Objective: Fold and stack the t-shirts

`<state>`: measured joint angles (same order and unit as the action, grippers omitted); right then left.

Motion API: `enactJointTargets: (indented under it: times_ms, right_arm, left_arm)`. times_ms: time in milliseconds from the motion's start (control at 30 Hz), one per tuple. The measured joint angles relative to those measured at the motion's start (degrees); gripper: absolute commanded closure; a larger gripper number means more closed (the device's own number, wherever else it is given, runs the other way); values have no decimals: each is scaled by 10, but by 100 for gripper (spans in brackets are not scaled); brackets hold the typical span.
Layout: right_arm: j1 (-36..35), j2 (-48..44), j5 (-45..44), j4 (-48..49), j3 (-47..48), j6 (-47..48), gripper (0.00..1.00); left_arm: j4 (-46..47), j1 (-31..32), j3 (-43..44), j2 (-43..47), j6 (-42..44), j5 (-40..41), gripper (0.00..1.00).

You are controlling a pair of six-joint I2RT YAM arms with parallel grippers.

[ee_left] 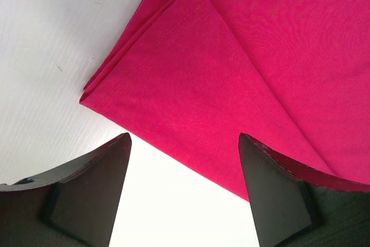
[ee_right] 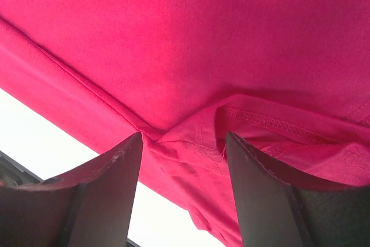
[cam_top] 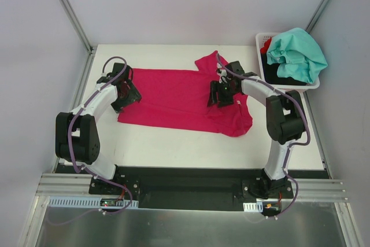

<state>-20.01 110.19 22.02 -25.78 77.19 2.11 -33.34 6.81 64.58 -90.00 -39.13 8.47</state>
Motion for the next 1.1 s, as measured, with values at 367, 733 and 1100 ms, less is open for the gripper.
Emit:
enactJointTargets:
  times_ms: [367, 733, 1100]
  right_arm:
    - [0, 24, 14, -2, 5, 4, 37]
    - [0, 39, 32, -20, 59, 2, 37]
    - [-3, 59, 51, -47, 90, -10, 37]
  left_arm:
    - [0, 0, 0, 0, 0, 0, 25]
    - [0, 0, 0, 0, 0, 0, 25]
    - [0, 0, 0, 0, 0, 0, 25]
